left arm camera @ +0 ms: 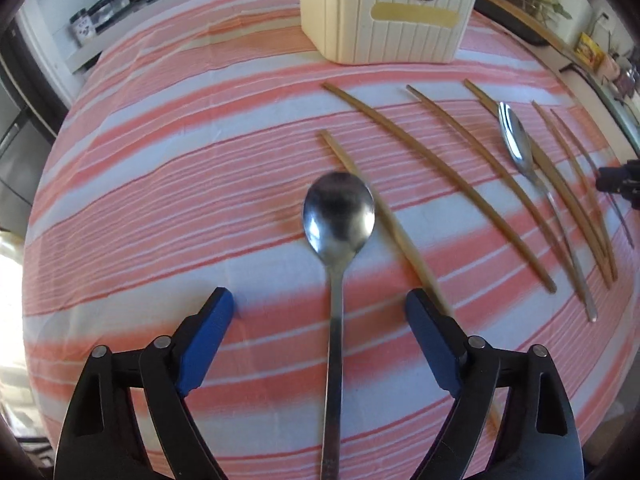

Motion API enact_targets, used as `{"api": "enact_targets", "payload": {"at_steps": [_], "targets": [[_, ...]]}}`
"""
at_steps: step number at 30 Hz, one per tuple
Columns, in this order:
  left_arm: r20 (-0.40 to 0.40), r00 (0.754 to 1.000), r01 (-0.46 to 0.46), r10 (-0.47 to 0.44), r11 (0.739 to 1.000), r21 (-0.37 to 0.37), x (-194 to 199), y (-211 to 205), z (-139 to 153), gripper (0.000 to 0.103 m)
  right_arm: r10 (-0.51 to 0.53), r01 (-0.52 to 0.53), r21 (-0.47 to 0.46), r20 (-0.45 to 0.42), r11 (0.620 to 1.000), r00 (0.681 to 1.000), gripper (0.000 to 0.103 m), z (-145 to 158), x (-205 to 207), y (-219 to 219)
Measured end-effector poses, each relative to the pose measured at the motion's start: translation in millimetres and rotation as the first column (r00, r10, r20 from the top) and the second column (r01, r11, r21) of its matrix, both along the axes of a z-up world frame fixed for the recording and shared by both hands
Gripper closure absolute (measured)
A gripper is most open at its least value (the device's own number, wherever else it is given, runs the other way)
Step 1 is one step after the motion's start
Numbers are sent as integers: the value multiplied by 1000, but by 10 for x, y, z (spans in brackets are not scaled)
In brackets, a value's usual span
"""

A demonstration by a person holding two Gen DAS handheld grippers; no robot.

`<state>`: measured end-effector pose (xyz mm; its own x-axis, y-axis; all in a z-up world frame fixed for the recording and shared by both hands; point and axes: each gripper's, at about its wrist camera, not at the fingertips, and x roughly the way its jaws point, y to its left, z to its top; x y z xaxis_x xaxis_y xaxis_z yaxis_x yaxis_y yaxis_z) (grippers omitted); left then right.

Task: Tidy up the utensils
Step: 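Grasp a wooden chopstick with the right tool while the left tool grasps a steel spoon, then carry the chopstick and spoon over the white box and open both tools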

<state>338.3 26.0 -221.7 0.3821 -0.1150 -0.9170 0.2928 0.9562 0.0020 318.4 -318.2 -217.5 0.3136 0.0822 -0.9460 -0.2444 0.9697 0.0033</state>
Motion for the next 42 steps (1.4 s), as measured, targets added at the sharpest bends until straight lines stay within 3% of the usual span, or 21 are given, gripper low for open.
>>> {"api": "enact_targets", "payload": {"at_steps": [9, 11, 12, 13, 18, 23, 31, 35, 39, 42], "targets": [[37, 999, -12, 13, 1000, -27, 228, -18, 8, 31, 29, -29, 32, 7, 999, 1000, 74, -13, 566, 55], [57, 998, 2, 0, 999, -34, 245, -32, 33, 53, 24, -24, 28, 10, 999, 1000, 82, -6, 610, 85], [64, 998, 11, -9, 999, -38, 253, -38, 45, 61, 16, -17, 15, 18, 1000, 1000, 97, -2, 664, 97], [67, 998, 16, -13, 999, -43, 243, -45, 54, 67, 5, -6, 21, 18, 1000, 1000, 97, 0, 708, 95], [81, 997, -10, 17, 996, -90, 202, 90, 134, 67, -88, 81, 105, 61, 991, 994, 97, 136, 692, -12], [171, 984, -22, 49, 988, -152, -65, 243, 518, 67, -111, 69, 206, 200, 976, 974, 97, 675, 291, -47], [285, 956, -3, 74, 971, -241, -535, 371, 1088, 67, -107, 1, 277, 368, 961, 924, 97, 1483, -300, 13], [311, 948, 9, 74, 967, -256, -620, 413, 1235, 68, -114, -19, 321, 390, 947, 914, 97, 1674, -384, 25], [321, 944, 5, 78, 968, -250, -632, 425, 1259, 68, -113, 5, 273, 381, 962, 918, 96, 1716, -371, 48], [320, 944, 2, 82, 967, -253, -631, 431, 1254, 68, -120, 1, 308, 368, 951, 922, 96, 1758, -386, 27]]}}
